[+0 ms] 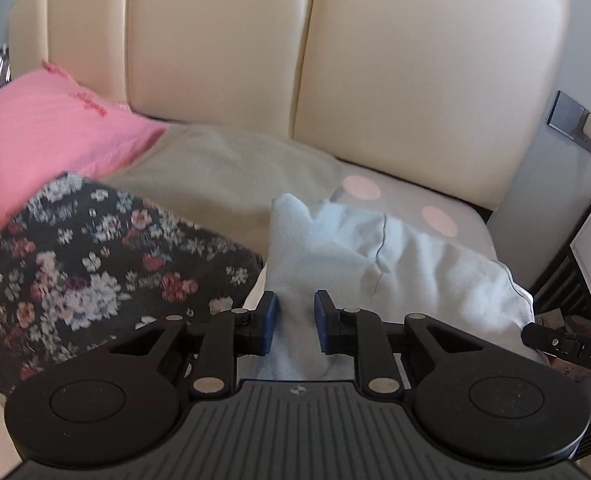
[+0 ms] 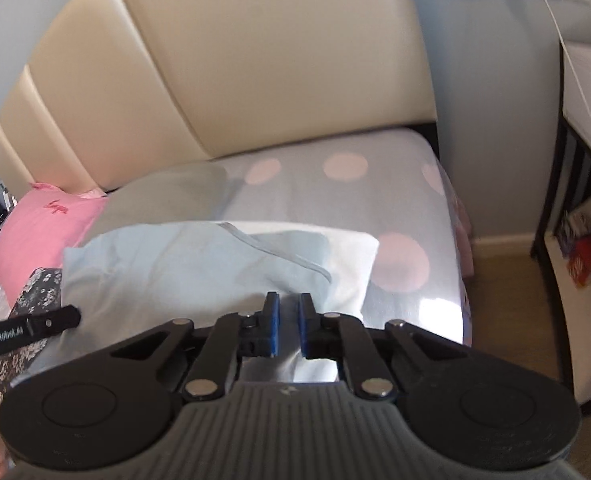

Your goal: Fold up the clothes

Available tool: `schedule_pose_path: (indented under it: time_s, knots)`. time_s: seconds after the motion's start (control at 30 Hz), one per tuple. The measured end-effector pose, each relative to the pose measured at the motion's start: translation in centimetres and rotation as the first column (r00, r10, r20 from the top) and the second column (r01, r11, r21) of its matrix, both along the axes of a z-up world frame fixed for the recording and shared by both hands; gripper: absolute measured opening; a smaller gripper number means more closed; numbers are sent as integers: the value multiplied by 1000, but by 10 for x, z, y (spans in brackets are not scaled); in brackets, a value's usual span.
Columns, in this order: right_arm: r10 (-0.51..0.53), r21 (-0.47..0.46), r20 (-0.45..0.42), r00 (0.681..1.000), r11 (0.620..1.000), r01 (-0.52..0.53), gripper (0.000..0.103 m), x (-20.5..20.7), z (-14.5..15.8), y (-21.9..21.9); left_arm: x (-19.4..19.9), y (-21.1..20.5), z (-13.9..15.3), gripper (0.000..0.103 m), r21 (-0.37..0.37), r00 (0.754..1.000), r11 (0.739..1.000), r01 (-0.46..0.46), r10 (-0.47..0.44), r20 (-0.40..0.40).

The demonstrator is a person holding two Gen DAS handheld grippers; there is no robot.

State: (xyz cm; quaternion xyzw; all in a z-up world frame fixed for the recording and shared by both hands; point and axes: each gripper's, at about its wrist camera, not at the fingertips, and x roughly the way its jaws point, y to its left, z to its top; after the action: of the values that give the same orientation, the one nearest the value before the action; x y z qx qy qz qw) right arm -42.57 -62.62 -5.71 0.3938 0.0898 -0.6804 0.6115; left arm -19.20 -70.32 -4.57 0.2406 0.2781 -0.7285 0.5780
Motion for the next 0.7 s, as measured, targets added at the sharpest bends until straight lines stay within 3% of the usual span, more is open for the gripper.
schedule_pose_path:
  time_s: [0.27,0.47,0.53,0.6,0.7]
  knots:
    - [-6,36,-41,999,999,7,11,7,-2,-6,9,-8,-14,21,94,996,993,-66,72,-58]
    - [21,-20,-23,1000,1000,-21,16,7,20,14,14,27,18,21,20,996,996,-87,87,1]
    - [64,-51,-33,997,997,-65,17,15,32,24,18,43,29,21,-11,996,996,-87,87,28]
    - [113,-68,-49,992,991,-116,26,23,41,33,23,58,37,21,-33,996,996,-77,78,52]
    - [179,-56,-65,982,981,-183,28,34,49,43,26,73,42,21,-32,995,997,-65,68,76]
